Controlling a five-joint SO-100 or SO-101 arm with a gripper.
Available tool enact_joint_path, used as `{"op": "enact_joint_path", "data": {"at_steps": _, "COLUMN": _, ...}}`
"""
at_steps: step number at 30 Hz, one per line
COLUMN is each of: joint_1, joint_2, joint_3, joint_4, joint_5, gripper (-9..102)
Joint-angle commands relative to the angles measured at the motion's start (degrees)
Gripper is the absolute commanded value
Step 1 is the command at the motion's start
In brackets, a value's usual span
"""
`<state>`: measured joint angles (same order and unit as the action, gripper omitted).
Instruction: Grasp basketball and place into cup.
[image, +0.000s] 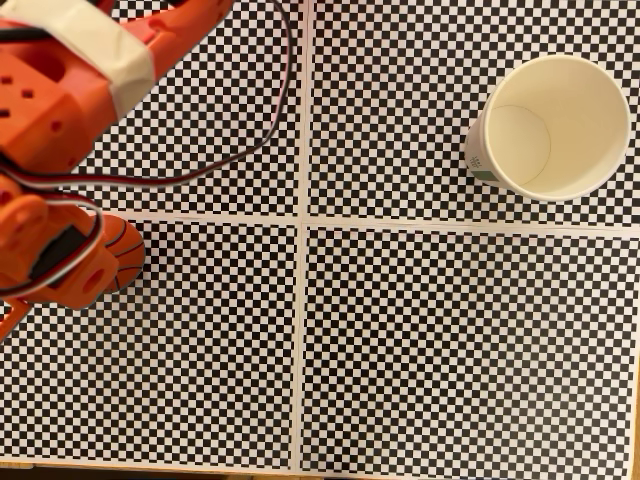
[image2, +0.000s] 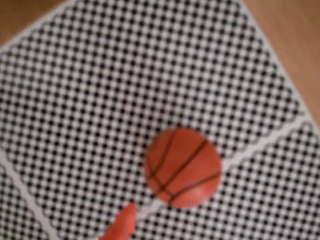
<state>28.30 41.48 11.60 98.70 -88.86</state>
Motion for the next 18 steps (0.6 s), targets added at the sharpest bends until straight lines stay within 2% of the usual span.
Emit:
{"op": "enact_joint_path", "data": {"at_steps": 1, "joint_1": -0.8, "joint_2": -0.1, "joint_3": -3.1, "joint_4": 0.1, "joint_5": 0.5, "gripper": 57}}
{"op": "enact_joint_path", "data": {"at_steps": 18, "joint_1": -2.5, "joint_2": -7.6, "joint_3": -9.8, "joint_4": -0.2, "joint_5": 2.3, "gripper": 55}}
